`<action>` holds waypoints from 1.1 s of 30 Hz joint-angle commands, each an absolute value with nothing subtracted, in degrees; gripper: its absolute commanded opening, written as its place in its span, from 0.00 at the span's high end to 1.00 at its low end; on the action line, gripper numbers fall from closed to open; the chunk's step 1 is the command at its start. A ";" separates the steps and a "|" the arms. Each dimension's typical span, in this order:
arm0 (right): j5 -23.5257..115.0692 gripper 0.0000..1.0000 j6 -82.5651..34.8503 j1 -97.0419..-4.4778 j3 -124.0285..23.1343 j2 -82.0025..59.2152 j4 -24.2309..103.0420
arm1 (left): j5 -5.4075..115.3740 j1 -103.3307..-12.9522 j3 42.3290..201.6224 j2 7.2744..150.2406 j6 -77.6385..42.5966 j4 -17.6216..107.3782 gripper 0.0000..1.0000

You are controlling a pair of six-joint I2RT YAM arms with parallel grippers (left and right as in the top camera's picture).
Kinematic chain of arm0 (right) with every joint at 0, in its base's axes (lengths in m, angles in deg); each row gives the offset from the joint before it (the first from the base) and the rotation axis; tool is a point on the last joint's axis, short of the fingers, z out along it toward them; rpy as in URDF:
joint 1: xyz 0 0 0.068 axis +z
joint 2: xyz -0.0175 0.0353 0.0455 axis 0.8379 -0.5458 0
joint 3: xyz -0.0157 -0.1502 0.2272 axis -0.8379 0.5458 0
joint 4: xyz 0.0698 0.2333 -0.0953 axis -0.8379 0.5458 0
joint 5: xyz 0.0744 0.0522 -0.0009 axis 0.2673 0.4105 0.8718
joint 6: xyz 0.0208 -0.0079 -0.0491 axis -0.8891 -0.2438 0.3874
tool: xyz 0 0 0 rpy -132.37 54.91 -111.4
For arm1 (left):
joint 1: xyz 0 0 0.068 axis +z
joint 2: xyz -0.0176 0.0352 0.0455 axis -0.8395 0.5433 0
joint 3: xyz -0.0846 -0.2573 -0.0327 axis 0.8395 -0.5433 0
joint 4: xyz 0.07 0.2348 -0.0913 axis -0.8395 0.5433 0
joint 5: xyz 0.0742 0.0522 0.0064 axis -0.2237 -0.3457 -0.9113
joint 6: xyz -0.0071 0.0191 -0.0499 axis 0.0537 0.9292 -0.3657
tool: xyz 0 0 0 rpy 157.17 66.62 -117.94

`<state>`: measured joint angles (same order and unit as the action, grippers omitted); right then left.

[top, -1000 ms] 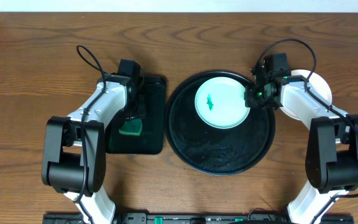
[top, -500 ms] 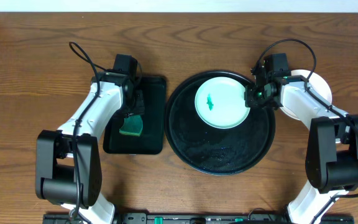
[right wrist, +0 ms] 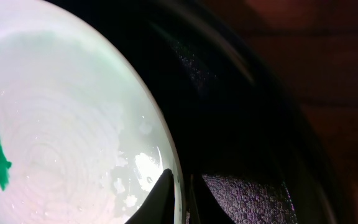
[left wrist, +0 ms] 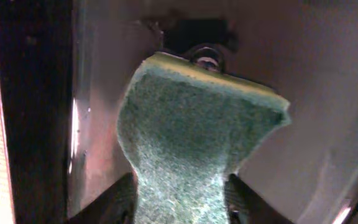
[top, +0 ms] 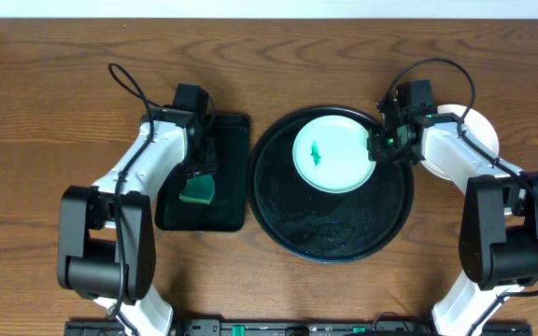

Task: Clean dirty plates on tray and stack at the side
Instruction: 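Grasp the green sponge with the left gripper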

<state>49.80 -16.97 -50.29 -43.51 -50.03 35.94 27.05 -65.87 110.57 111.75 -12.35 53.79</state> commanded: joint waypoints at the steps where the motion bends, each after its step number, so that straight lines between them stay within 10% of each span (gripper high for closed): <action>1: 50.22 0.92 -17.21 -49.96 -43.20 -50.46 36.01 | 24.86 -65.45 109.78 112.73 -11.61 54.09 0.55; 33: 50.22 0.92 -17.21 -49.96 -43.20 -50.46 36.01 | 28.21 -65.47 106.04 116.36 -11.56 50.16 0.62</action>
